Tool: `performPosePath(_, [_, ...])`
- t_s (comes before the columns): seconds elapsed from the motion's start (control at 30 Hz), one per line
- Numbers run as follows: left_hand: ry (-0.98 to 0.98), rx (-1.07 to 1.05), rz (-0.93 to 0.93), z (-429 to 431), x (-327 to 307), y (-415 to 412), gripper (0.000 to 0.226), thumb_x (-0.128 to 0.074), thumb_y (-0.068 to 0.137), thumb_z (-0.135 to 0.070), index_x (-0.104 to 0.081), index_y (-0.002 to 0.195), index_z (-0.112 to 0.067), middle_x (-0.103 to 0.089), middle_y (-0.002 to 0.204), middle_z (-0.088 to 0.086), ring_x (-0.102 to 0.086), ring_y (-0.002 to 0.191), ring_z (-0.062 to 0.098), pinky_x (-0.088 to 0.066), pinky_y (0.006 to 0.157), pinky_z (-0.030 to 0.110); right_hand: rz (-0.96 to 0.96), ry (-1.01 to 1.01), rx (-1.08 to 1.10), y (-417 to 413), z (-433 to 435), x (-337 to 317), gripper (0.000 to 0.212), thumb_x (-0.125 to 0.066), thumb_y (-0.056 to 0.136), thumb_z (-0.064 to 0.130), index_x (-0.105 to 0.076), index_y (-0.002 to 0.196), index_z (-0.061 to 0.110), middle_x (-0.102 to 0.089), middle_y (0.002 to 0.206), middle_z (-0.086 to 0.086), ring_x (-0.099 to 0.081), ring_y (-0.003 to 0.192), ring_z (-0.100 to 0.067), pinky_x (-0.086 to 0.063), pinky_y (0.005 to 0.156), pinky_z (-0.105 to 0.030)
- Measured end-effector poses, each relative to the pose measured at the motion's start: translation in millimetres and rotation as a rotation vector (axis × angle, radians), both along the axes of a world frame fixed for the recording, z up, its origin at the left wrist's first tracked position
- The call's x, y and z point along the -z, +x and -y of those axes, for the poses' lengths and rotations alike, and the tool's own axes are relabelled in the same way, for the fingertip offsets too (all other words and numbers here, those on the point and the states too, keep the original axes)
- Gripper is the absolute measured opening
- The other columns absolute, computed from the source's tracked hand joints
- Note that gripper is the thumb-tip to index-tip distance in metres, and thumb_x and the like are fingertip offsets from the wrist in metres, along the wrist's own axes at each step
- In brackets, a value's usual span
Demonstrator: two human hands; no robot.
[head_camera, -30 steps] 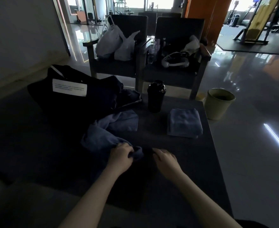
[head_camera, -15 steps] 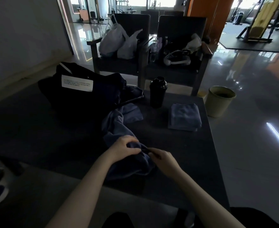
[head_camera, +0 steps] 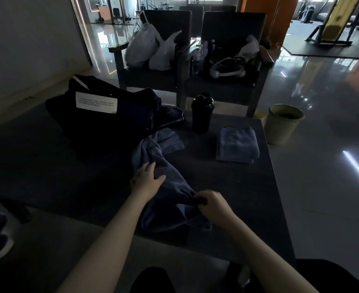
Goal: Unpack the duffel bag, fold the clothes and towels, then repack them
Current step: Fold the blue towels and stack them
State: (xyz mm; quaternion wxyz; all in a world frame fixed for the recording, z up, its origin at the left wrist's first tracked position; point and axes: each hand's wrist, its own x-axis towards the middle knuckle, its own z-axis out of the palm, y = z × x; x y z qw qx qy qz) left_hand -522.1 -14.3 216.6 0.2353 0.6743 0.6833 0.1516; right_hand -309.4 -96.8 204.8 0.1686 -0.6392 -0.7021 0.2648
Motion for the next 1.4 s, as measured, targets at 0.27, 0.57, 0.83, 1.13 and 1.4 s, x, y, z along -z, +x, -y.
performPosePath(0.27, [-0.051,0.353,0.215,36,9,36,0.03,-0.049,0.096,-0.023,-0.064,0.12,-0.012,-0.058,0.126,-0.002,-0.045,0.121,0.016,-0.032,0.101,0.022,-0.095,0.1,0.302,17,-8,0,0.027,-0.055,0.091,0.032,-0.064,0.111,0.015,-0.055,0.112,-0.002,-0.053,0.105,-0.023,-0.045,0.087,-0.034])
performPosePath(0.57, [-0.095,-0.363,-0.002,7,8,29,0.058,-0.053,0.091,-0.044,-0.044,0.133,-0.005,-0.044,0.136,0.015,-0.045,0.122,0.032,-0.04,0.096,0.042,0.013,0.083,0.144,14,-9,9,0.033,-0.06,0.087,0.031,-0.061,0.119,0.023,-0.056,0.108,0.001,-0.054,0.102,-0.022,-0.048,0.081,-0.035])
performPosePath(0.83, [-0.041,-0.276,0.636,-16,-12,41,0.039,-0.066,0.086,-0.016,-0.056,0.123,-0.01,-0.058,0.105,0.002,-0.056,0.093,0.015,-0.044,0.073,0.022,-0.024,0.215,0.145,7,-18,-11,0.039,-0.058,0.09,0.036,-0.055,0.127,0.025,-0.054,0.126,0.005,-0.047,0.116,-0.018,-0.039,0.096,-0.036])
performPosePath(1.13, [-0.052,0.14,0.774,-12,-22,63,0.024,-0.058,0.088,0.003,-0.068,0.105,-0.009,-0.069,0.097,0.004,-0.065,0.095,0.014,-0.05,0.084,0.015,-0.664,0.045,0.155,-8,-65,-24,0.035,-0.068,0.084,0.008,-0.061,0.103,0.037,-0.067,0.101,0.003,-0.064,0.093,-0.014,-0.052,0.083,-0.027])
performPosePath(1.4, [0.026,0.237,0.599,-22,-2,64,0.051,-0.047,0.086,0.013,-0.059,0.127,-0.014,-0.063,0.12,-0.001,-0.057,0.117,0.011,-0.043,0.104,0.026,-0.712,-0.021,0.312,-1,-75,-6,0.007,-0.07,0.084,0.021,-0.065,0.086,0.025,-0.07,0.083,-0.002,-0.063,0.072,-0.011,-0.049,0.065,-0.025])
